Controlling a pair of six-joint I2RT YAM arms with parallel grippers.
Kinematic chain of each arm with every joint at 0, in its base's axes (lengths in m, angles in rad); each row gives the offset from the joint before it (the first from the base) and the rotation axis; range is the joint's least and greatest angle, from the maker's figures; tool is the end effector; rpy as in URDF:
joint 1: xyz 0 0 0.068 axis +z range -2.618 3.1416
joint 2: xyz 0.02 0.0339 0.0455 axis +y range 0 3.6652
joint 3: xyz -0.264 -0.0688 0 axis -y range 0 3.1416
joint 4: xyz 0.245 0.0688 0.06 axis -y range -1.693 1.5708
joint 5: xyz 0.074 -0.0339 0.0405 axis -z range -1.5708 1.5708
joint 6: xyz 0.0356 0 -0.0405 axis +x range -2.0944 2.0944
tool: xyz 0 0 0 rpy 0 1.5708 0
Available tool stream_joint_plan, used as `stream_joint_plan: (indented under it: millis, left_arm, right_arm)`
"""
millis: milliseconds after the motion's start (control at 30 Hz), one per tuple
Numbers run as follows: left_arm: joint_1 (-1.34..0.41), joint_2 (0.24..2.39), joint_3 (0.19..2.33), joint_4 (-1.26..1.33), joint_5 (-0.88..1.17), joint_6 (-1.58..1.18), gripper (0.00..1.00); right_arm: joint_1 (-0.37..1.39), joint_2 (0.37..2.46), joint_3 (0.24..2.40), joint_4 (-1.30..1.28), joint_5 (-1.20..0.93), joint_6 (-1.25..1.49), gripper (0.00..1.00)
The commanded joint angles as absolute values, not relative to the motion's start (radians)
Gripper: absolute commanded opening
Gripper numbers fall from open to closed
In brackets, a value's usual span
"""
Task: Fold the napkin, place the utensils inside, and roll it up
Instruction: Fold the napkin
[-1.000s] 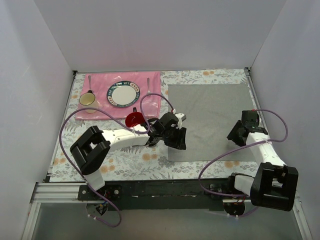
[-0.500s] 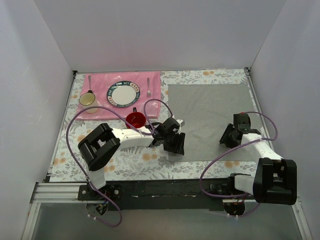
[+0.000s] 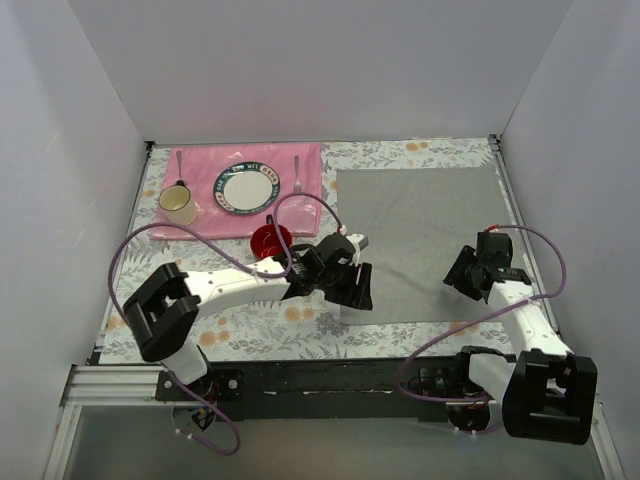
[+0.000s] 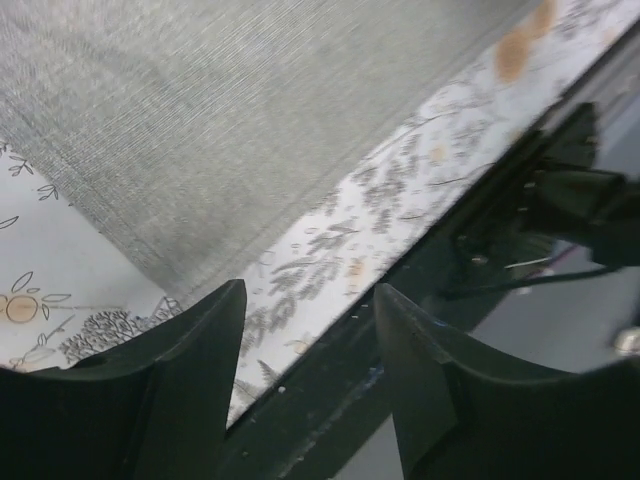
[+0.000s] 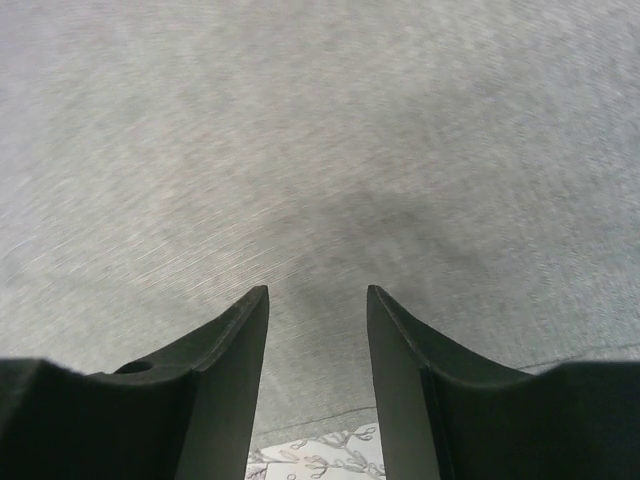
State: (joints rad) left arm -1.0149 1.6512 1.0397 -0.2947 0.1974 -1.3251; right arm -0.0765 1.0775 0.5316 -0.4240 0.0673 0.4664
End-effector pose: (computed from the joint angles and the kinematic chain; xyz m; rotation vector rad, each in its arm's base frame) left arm 0.1753 -0.2954 0.1994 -0.3478 2.8614 -1.0266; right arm 0.1967 -0.0175 0.1798 0.7062 2.4386 0.0685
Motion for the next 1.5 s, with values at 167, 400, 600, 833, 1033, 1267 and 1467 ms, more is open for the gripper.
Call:
stream_joint_plan:
  millis: [167,400,600,833,1033,1267,1467]
  left_arm:
    - [-1.015,1.306,1.143,-0.353,0.098,-1.336,0.63]
    - [-1.015,1.163,1.163,-0.376,-0.090,-1.364,0.65]
    - [-1.015,1.020,1.132,-0.384,-0.192,-1.356,0.75]
    - [-1.014,0.966,1.114,-0.434,-0.242,-1.339,0.78]
    - [-1.014,0.962,1.100,-0.448,-0.281,-1.325,0.82]
    - [-1.014,0.977,1.120,-0.469,-0.299,-1.315,0.83]
    - [-1.015,0.976,1.127,-0.465,-0.298,-1.305,0.84]
  right_arm:
    - [0.058,0.988,0.557,-0.371,-0.139,0.358,0.61]
    - [0.317,1.088,0.611,-0.310,-0.225,0.362,0.53]
    - [0.517,1.189,0.621,-0.241,-0.187,0.429,0.42]
    - [0.656,1.295,0.647,-0.206,-0.132,0.469,0.42]
    - [0.755,1.351,0.606,-0.149,-0.094,0.532,0.42]
    - [0.848,1.375,0.630,-0.184,-0.077,0.583,0.42]
    - [0.877,1.270,0.744,-0.374,0.106,0.510,0.59]
